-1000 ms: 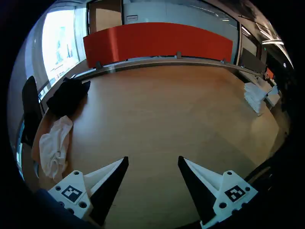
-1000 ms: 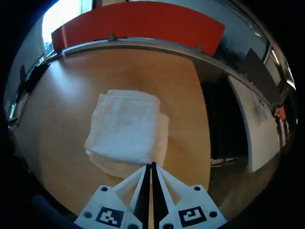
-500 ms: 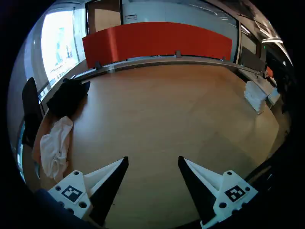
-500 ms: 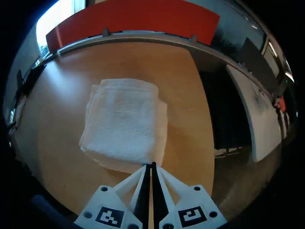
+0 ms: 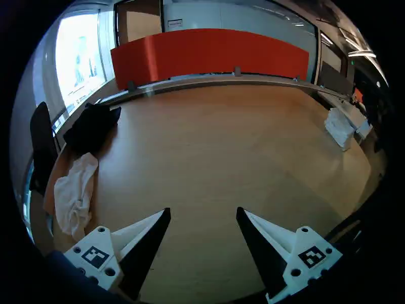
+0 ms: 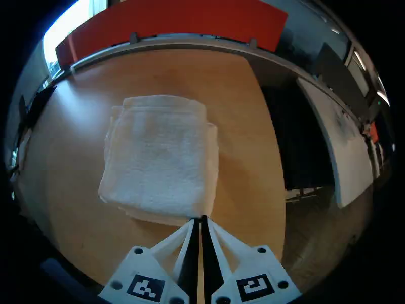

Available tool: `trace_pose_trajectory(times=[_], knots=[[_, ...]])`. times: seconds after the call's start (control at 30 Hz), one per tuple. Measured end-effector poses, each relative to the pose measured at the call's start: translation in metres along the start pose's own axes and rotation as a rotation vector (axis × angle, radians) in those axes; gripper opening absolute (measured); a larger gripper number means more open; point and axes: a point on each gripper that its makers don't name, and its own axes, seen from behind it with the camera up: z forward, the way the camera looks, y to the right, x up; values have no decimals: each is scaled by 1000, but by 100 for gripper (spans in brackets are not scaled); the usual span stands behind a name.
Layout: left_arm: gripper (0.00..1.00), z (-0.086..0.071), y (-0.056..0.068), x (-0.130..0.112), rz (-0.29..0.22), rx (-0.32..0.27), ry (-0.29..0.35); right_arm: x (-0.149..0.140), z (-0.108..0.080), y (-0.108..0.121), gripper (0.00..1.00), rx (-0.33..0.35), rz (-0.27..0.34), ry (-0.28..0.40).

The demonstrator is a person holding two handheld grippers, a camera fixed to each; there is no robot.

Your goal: Fold towel

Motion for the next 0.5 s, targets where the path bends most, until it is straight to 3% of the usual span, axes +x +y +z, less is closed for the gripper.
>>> trace_pose_trajectory(times=[0.3, 0.5], knots=[[97, -2, 0, -2, -3, 1, 0, 4, 2, 0, 4, -17, 1, 10], [97, -2, -1, -3, -8, 2, 2, 2, 1, -2, 14, -31, -8, 9]])
